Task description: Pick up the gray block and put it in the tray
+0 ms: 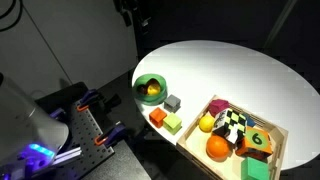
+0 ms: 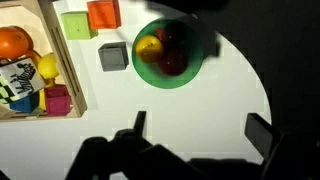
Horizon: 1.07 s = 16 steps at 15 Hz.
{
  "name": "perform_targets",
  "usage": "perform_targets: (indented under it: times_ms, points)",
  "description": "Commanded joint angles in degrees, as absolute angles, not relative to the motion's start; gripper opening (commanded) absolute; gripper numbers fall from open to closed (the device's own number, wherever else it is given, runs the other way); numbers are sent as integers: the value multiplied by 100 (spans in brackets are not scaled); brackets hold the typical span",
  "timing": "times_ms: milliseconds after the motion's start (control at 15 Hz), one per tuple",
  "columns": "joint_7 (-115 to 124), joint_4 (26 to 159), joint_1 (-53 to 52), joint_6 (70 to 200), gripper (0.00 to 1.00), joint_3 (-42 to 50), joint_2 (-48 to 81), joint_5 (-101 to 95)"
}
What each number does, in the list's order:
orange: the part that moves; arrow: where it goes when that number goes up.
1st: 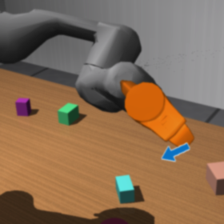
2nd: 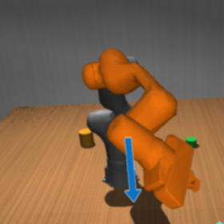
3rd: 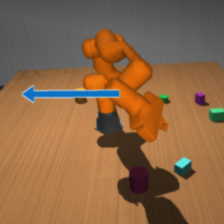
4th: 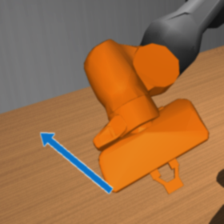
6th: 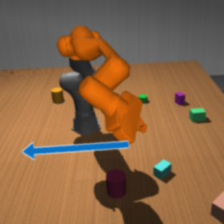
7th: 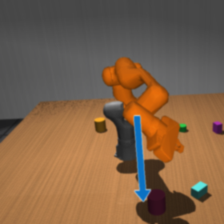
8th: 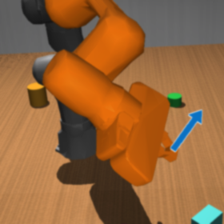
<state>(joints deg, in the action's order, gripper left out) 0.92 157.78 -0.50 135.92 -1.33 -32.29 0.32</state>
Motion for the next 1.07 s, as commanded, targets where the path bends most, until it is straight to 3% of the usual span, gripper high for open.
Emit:
perform_targets:
  times_ms: [0,1000]
  points:
    - [99,15770,-61,13575,100,-124,-3230,24]
    - [615,15163,427,13502,100,-159,-2112,-373]
